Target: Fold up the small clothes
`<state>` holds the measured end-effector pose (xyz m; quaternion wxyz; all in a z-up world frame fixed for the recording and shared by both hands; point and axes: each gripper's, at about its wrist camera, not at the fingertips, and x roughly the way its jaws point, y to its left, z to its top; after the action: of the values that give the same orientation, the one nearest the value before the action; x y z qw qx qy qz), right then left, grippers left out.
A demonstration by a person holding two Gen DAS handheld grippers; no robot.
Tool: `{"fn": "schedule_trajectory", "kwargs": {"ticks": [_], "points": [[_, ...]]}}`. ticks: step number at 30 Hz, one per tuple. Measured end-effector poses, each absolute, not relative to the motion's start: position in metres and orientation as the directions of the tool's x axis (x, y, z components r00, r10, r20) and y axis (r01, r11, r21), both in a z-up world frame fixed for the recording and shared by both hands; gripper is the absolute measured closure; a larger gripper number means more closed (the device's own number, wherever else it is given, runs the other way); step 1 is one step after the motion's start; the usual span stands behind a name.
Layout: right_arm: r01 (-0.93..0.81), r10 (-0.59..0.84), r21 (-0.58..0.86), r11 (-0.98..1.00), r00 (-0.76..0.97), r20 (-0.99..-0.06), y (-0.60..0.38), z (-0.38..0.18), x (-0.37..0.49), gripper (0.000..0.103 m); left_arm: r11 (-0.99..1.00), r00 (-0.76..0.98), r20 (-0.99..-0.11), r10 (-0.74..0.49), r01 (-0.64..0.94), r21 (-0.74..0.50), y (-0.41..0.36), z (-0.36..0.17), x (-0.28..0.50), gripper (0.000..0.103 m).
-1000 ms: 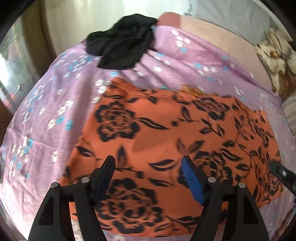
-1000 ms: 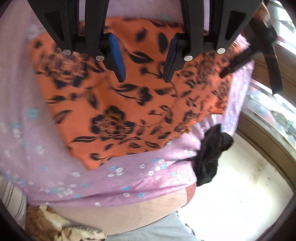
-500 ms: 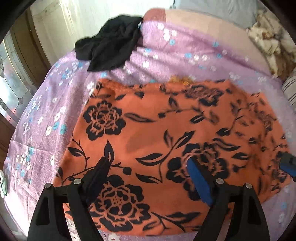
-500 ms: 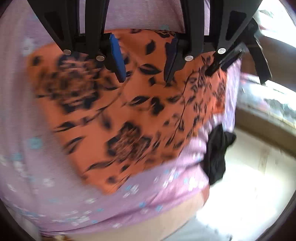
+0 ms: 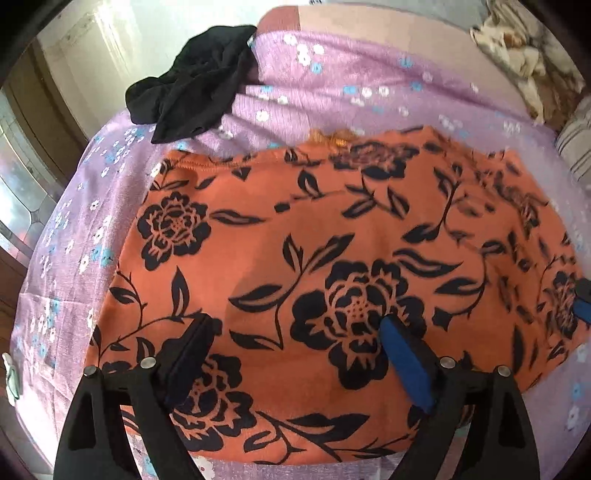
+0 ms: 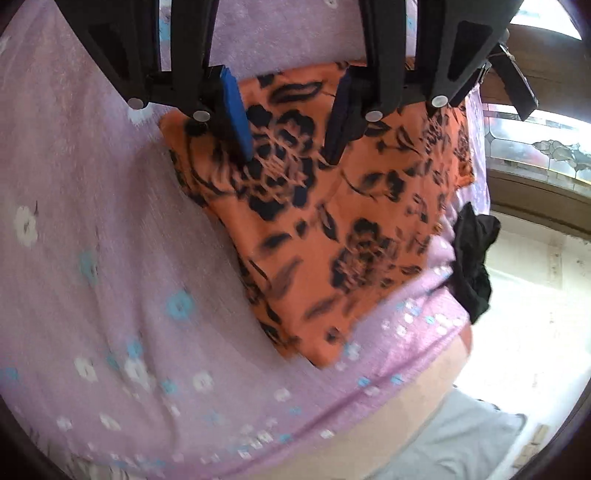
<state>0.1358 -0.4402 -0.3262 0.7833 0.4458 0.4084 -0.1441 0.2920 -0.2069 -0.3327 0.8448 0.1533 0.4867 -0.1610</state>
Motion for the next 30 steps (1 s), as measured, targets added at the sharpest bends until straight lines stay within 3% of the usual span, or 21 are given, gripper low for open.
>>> {"fn": "schedule_trajectory", "kwargs": {"ticks": [5, 8, 12, 15, 21, 27, 30], "points": [[0.534, 0.064, 0.563, 0.631, 0.688, -0.723, -0.435, -0.306, 0.171, 0.058, 0.928, 0.495, -0.861, -0.115, 0.364, 0.085, -0.19, -0.322, 0.311, 0.011], [0.571, -0.013, 0.515, 0.64, 0.678, -0.735, -0.446, -0.309, 0.193, 0.058, 0.949, 0.515, -0.855, -0.06, 0.295, 0.111, -0.173, -0.32, 0.325, 0.011], [0.633, -0.012, 0.489, 0.601, 0.619, -0.786, -0.471, -0.336, 0.216, 0.059, 0.963, 0.45, -0.892, 0.045, 0.219, 0.158, -0.15, -0.34, 0.353, 0.011], [0.603, -0.032, 0.483, 0.635, 0.646, -0.763, -0.467, -0.314, 0.226, 0.058, 0.977, 0.408, -0.913, 0.0, 0.193, 0.086, -0.139, -0.344, 0.361, 0.011], [0.383, 0.103, 0.575, 0.723, 0.764, -0.637, -0.426, -0.289, 0.284, 0.058, 0.971, 0.442, -0.897, -0.01, 0.219, 0.098, -0.14, -0.339, 0.356, 0.011], [0.264, 0.299, 0.658, 0.705, 0.732, -0.613, -0.392, -0.307, 0.334, 0.058, 0.977, 0.443, -0.897, 0.001, 0.192, 0.096, -0.135, -0.342, 0.36, 0.011], [0.328, 0.313, 0.661, 0.675, 0.684, -0.659, -0.385, -0.337, 0.352, 0.057, 0.975, 0.45, -0.893, 0.006, 0.195, 0.105, -0.137, -0.342, 0.361, 0.011]]}}
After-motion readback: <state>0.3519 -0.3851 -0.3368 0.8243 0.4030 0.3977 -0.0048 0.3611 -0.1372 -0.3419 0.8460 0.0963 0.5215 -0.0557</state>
